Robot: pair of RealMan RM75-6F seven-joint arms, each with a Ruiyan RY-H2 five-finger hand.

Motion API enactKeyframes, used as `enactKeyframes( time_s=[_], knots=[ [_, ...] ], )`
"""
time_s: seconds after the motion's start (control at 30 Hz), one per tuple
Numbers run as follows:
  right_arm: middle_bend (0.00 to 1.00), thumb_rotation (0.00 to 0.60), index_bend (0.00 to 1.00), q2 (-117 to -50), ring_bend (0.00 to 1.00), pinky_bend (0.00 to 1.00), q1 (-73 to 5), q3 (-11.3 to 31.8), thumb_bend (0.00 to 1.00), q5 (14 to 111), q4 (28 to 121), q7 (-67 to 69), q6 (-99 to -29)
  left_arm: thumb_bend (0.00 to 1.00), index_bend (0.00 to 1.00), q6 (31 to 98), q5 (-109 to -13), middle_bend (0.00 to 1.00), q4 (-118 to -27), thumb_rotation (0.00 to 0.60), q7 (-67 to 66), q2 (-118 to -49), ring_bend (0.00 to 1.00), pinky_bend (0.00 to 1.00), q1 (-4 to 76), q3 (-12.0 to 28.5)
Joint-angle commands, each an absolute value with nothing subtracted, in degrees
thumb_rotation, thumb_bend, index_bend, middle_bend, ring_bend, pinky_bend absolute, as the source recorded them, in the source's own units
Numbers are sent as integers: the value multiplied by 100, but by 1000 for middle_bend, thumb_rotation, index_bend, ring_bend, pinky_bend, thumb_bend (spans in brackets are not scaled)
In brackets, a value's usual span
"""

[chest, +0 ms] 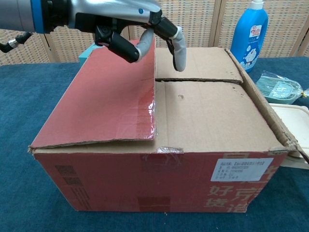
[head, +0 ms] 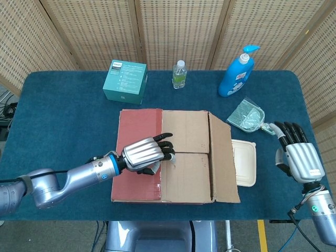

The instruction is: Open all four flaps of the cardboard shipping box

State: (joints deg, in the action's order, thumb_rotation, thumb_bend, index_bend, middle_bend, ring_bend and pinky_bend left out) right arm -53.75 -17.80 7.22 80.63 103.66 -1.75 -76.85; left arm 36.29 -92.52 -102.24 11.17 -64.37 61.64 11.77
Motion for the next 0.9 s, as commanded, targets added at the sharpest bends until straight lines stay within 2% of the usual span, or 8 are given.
enactKeyframes(
  time_s=[0.03,0.53,0.9],
  knots=[
    [96,600,49,-5372,0,29,-1763,729,827,8054,10350,-146,-7694,1000,341,3512,-9110,319,-10154,401,933,-6521,200,15,6245,1155],
    [98,600,49,-5387,0,30,-1696,752,827,8055,10259,5,-7680,1000,392,3325,-8662,350,-10028,402,226,-6666,219,24,6322,960],
    [98,600,49,-5454,0,30,-1726,810,827,8026,10213,-6,-7603,1000,407,3602,-8510,409,-10057,402,23,-6502,253,24,6202,911]
  ],
)
